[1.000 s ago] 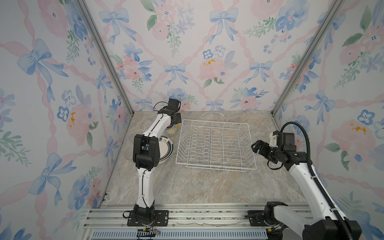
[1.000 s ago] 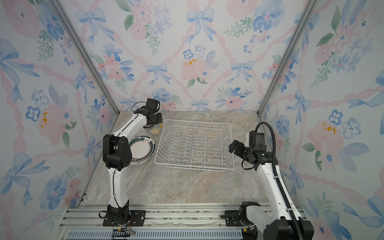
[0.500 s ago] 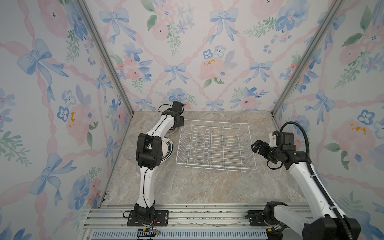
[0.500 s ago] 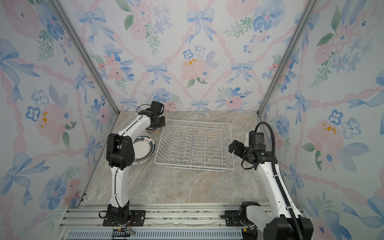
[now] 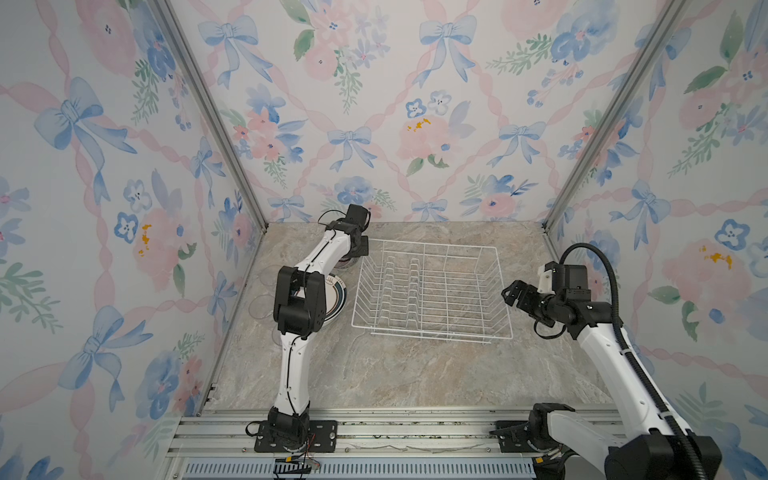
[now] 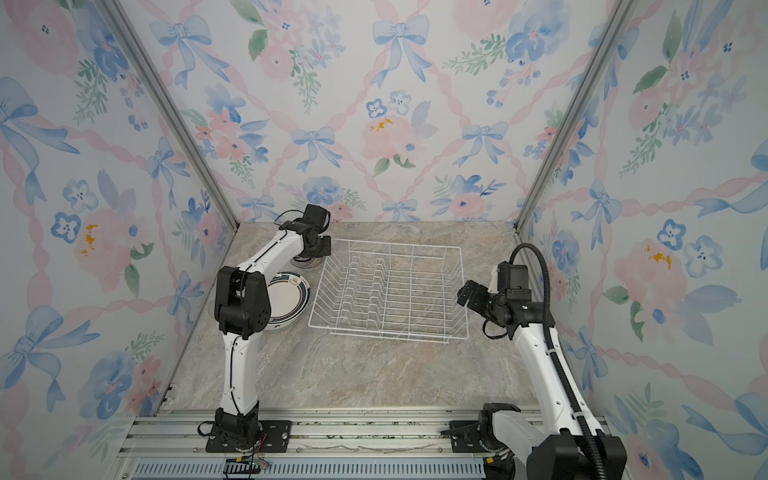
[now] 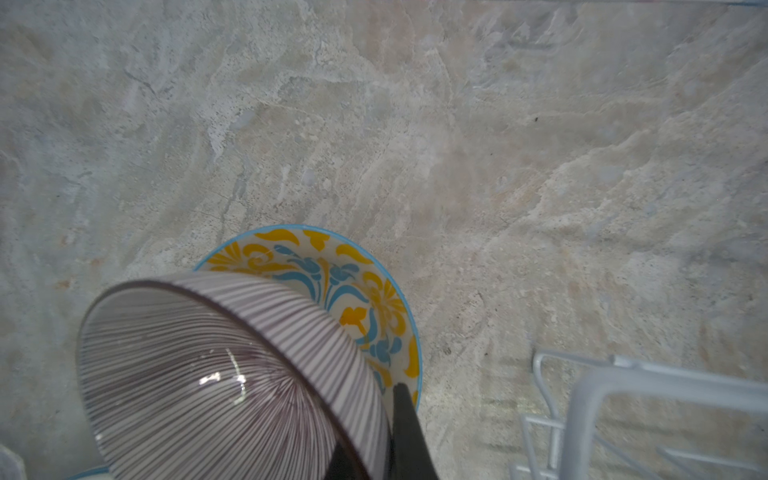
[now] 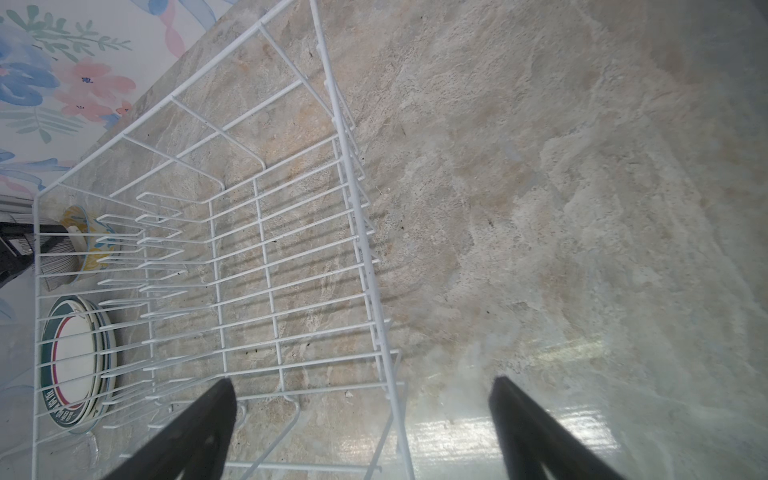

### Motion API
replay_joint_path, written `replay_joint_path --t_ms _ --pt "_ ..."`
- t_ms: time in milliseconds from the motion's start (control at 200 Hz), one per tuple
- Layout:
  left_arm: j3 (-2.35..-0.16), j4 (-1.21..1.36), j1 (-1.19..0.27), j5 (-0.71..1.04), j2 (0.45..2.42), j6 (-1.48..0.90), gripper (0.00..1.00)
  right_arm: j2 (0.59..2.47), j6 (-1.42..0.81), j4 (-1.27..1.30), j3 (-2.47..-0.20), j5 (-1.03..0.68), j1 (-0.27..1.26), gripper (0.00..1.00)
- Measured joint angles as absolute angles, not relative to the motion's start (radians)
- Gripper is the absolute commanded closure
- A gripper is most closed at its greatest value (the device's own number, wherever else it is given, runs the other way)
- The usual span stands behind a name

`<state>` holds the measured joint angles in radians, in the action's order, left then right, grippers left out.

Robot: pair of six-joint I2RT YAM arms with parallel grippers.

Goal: Unload the mixed dishes from the dish rack
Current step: 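Lower the striped bowl into the yellow-blue bowl and open the left gripper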

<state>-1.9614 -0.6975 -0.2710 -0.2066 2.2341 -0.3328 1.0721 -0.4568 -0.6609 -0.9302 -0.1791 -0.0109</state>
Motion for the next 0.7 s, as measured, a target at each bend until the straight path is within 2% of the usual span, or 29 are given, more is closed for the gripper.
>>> replay_joint_path --t_ms 80,375,445,645,700 --pt "-1.961 -0.704 -0.271 -0.209 2.236 -0.331 1.0 1.072 -0.457 -0.661 -0.93 -0.179 -0.01 0.03" --pt "-1.962 -0.704 -0.271 -0.223 2.236 -0.316 0.73 1.072 -0.457 -0.661 -0.93 -0.179 -0.002 0.03" --pt "-1.962 -0.706 -0.272 -0.228 2.236 -0.314 0.69 1.072 -0.457 -0.661 -0.93 -0.179 -0.002 0.03" --pt "-1.968 -0.705 -0.27 -0.251 2.236 -0.317 0.45 1.072 -0.457 -0.661 -0.93 -0.179 -0.002 0.03" --pt "-1.971 -0.704 -0.268 -0.258 2.236 -0.315 0.43 1.072 -0.457 -0.661 -0.93 -0.179 -0.002 0.03"
